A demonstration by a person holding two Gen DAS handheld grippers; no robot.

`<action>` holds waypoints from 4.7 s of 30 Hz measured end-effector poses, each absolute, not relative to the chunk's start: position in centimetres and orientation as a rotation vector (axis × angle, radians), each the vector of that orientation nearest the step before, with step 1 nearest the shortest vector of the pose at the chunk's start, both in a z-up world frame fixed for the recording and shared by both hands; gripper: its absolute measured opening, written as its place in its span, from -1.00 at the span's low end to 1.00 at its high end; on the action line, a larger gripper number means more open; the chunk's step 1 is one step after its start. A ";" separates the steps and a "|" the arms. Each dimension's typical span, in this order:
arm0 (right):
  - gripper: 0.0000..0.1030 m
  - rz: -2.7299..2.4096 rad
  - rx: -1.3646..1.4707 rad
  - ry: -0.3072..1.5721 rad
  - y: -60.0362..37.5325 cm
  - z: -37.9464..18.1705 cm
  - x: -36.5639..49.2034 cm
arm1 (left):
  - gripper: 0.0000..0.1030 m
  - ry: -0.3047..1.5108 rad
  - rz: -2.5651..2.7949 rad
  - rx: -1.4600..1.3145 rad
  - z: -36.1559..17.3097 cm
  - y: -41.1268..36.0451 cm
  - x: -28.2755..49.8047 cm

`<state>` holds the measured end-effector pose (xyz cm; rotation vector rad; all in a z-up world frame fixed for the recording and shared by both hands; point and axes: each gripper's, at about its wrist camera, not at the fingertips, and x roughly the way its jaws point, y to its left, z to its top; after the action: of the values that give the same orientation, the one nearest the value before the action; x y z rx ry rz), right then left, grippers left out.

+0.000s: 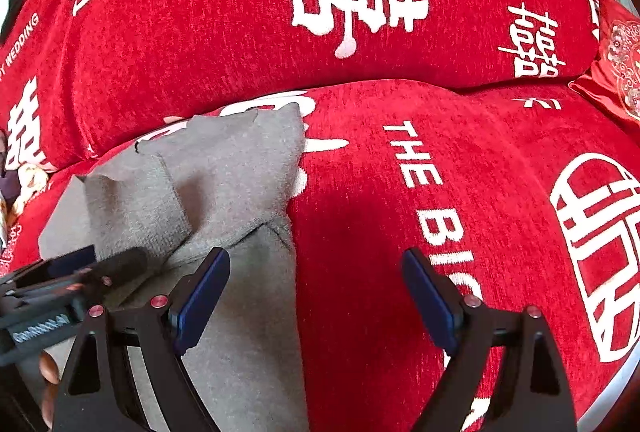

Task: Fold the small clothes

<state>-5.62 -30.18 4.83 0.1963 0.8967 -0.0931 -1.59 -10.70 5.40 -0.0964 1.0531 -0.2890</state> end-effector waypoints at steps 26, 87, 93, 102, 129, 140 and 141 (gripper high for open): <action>0.57 0.064 0.156 0.964 -20.7 3.9 -1.8 | 0.50 1.074 -0.028 -0.204 1.7 3.7 1.3; 0.48 0.039 0.031 0.972 -20.5 1.2 0.8 | 0.83 1.180 0.040 -0.065 -0.6 5.9 10.6; 0.52 0.043 0.042 0.945 -20.5 0.9 0.5 | 0.98 1.221 0.075 -0.074 -2.0 6.3 14.5; 0.54 0.042 0.032 0.928 -19.1 2.6 -0.5 | 0.98 1.094 -0.010 -0.095 1.9 5.7 8.6; 0.54 0.082 -0.091 0.923 -16.2 1.7 -7.1 | 0.98 1.014 -0.077 -0.065 1.7 4.8 -5.3; 0.54 0.146 -0.127 0.900 -17.7 1.0 -12.7 | 0.99 0.997 -0.095 0.009 0.1 3.7 -10.5; 0.54 0.154 -0.140 0.892 -17.8 1.0 -13.6 | 0.99 0.995 -0.095 0.007 0.0 3.8 -10.8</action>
<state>-13.61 -17.80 0.98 -0.1402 0.8918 0.1543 -10.84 3.80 0.04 0.0066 0.9950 -0.0949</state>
